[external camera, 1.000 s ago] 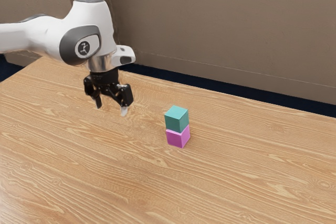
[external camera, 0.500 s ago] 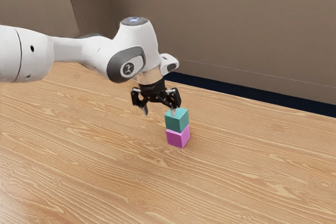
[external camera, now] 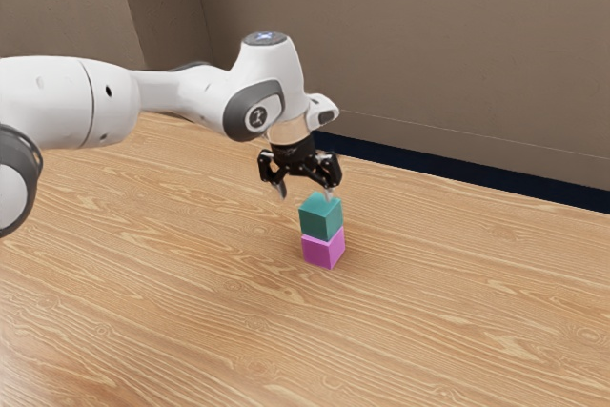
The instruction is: Pick up the blue block with one arm, and put the blue block on the table with one arm
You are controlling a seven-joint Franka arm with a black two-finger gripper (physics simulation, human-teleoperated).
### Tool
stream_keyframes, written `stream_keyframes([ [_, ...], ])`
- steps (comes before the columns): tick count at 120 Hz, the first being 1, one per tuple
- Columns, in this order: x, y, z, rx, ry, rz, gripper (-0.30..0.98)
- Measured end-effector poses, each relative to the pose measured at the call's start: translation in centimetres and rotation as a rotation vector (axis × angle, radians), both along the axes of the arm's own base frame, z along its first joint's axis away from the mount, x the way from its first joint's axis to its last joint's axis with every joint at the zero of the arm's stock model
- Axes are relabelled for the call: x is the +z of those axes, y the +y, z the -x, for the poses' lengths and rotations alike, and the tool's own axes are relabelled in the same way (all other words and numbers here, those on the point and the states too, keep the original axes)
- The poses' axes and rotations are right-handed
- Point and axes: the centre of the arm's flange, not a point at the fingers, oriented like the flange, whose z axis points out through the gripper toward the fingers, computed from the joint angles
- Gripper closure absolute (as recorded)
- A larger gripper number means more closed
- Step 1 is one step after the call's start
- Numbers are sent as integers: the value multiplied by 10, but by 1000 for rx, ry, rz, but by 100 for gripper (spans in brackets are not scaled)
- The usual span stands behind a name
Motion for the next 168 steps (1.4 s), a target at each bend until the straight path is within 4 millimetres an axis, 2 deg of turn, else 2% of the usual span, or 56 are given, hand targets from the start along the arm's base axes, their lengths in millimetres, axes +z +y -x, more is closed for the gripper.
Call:
stream_keyframes([
  [15,0,-13,-9,-88,-8,3,0],
  [34,-14,-7,-21,-152,2,-8,0],
  [53,-29,-8,-22,-215,23,-11,0],
  [70,-40,-17,-24,-269,33,-20,0],
  [105,-59,-17,-24,-326,57,-22,1],
  [127,-64,-16,-24,-348,62,-19,21],
  [148,-62,-16,-24,-363,58,-24,22],
  [168,-49,-23,-23,-383,39,-30,31],
])
